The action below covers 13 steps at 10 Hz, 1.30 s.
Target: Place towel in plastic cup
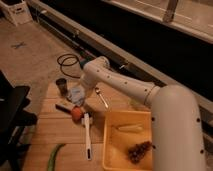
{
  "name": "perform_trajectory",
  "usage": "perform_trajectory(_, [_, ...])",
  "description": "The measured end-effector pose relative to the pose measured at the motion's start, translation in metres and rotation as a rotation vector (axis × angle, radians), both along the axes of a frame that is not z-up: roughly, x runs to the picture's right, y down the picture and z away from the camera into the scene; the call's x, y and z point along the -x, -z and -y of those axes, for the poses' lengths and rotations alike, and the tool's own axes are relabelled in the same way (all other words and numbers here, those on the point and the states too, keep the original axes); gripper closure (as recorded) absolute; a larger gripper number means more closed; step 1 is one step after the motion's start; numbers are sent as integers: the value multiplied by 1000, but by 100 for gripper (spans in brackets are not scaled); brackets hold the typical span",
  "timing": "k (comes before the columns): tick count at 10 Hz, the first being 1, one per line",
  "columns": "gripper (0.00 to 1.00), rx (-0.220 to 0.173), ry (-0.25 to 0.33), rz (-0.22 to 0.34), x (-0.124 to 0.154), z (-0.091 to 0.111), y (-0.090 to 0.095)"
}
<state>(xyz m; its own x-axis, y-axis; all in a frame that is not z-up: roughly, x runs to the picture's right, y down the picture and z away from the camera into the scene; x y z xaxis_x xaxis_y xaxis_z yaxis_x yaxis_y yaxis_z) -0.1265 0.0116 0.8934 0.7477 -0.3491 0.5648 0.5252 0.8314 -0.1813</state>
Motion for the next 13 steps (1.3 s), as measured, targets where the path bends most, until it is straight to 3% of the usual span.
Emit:
perform_trajectory(1, [35,25,-18,-1,-7,0,-16])
perform_trajectory(5, [35,109,-48,33,-1,-19,-45])
perform_trajectory(11, [35,218,-91,170,37,-48,-61])
perform_trajectory(13, [39,223,-87,176,40,-50,-60])
